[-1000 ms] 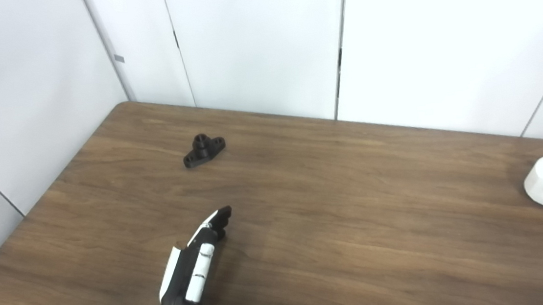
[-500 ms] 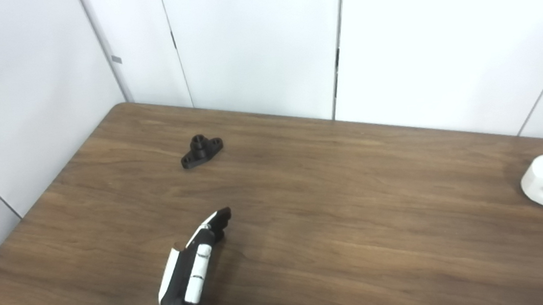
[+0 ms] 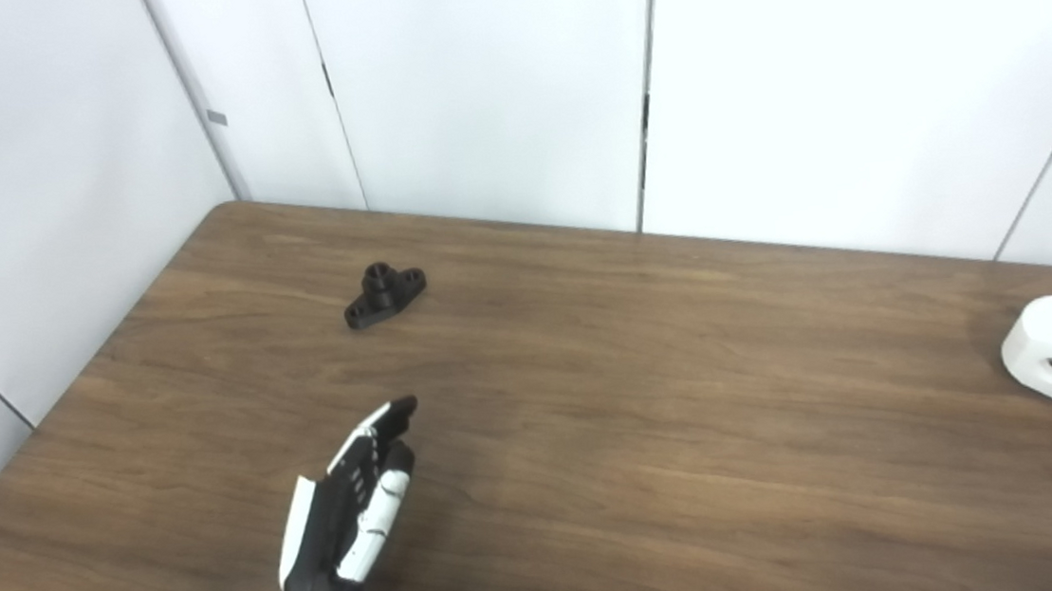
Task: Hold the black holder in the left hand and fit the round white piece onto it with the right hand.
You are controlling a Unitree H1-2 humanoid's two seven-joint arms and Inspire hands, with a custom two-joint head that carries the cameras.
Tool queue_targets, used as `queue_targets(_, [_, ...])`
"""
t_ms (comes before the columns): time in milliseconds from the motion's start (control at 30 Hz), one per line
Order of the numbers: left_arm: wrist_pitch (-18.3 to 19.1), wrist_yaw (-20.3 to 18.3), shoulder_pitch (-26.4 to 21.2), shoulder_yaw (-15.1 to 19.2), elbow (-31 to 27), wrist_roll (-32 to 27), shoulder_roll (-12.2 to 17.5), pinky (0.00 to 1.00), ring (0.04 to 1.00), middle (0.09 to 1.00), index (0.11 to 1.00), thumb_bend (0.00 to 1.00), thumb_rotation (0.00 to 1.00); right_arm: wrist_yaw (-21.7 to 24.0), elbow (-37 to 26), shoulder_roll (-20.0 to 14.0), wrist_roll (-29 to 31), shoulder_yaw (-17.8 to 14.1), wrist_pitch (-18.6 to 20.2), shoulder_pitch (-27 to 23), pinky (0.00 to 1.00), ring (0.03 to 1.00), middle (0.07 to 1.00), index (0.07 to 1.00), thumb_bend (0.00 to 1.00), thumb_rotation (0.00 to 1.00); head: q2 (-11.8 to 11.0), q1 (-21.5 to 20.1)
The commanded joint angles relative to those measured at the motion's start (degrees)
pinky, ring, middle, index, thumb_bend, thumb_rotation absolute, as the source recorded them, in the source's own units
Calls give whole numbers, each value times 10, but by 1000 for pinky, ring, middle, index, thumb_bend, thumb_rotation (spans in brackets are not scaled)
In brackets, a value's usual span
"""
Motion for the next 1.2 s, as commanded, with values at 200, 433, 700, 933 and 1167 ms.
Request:
queue_targets(200, [89,17,-90,33,-43,111,22,893,923,907,857,692,669,4,23,-13,6,-2,-6,7,1000,1000,998,995,527,1000,1,1])
queue_targets(433, [116,29,-157,59,-2,156,34,860,912,921,867,673,478,7,40,-9,20,-4,-33,-1,1000,1000,992,1000,494,1000,2,-1])
queue_targets(700, [143,34,-196,71,37,216,69,933,969,937,870,746,400,7,38,-7,25,-4,-33,-2,1000,1000,985,1000,535,1000,3,-4])
queue_targets(933, [159,45,-231,62,76,279,108,916,970,934,867,774,411,22,38,-18,30,2,-30,1,1000,1000,1000,1000,659,1000,2,-5])
queue_targets(1167, [166,47,-267,59,111,311,132,871,947,924,862,809,460,18,36,-16,28,-2,-30,3,1000,1000,1000,1000,671,1000,5,-3])
